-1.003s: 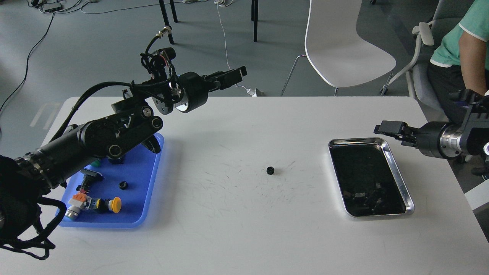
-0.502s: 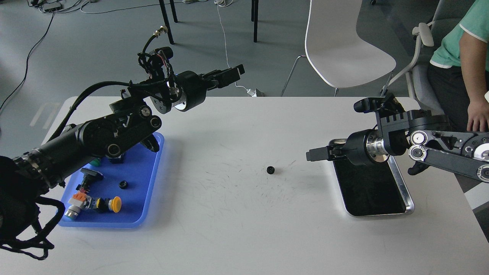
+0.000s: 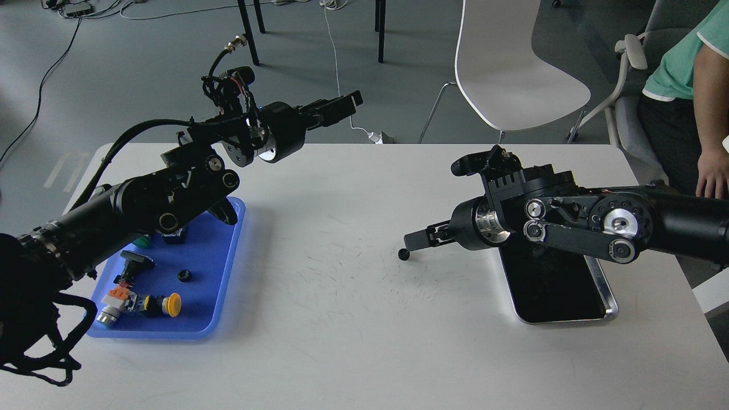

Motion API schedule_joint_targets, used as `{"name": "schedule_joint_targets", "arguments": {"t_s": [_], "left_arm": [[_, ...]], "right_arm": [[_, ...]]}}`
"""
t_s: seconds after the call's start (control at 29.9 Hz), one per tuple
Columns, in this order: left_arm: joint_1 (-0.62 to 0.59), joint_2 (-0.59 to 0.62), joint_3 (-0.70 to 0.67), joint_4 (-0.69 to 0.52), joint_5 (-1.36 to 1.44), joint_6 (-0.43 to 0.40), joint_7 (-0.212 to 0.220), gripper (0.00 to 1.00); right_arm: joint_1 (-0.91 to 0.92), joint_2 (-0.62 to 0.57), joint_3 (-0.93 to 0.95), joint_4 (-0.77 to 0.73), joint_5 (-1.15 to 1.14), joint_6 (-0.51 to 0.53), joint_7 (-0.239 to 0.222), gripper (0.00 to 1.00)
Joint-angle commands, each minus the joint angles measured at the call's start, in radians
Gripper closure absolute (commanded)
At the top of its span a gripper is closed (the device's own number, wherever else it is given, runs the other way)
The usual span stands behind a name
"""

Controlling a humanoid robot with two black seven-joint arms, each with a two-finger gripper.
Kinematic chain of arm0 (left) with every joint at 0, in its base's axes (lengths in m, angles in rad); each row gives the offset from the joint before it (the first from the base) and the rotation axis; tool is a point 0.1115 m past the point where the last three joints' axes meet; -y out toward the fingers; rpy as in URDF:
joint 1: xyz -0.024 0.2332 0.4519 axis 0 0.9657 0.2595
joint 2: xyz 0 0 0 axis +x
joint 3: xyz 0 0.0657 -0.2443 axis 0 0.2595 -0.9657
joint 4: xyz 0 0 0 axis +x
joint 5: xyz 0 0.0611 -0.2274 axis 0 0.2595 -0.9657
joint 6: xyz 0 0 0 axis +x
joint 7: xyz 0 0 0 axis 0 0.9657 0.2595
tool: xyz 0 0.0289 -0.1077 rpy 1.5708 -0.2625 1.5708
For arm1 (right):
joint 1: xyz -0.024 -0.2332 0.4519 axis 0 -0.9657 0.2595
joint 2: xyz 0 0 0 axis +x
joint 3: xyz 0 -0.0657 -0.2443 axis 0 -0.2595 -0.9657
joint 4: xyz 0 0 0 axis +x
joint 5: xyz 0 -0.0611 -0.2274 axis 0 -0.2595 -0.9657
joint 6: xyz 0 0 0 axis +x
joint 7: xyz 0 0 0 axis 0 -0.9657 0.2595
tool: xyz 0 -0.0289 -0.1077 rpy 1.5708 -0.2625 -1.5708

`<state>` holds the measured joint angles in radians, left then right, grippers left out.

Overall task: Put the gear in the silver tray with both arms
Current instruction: 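Reach the right gripper toward the black gear on the table, then close the right gripper on the black gear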

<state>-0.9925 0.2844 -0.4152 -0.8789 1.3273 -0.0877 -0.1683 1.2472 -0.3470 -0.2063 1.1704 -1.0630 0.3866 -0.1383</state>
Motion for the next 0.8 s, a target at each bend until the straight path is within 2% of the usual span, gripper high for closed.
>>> {"name": "schedule_joint_targets", "arguments": {"t_s": [0.0,0.77], "left_arm": [[0.0,0.013,-0.01,0.0,-0.007,-0.003,0.003,0.02],[0.002,0.044,-0.033,-0.002,-0.05,0.002,-0.004,0.02]], "right_arm": [[-0.002,0.04,-0.004,-0.031,0.0,0.0,0.0,0.03],[-0.003,0.229,-0.108,-0.189,0.005,0.008,0.005,0.07]]}}
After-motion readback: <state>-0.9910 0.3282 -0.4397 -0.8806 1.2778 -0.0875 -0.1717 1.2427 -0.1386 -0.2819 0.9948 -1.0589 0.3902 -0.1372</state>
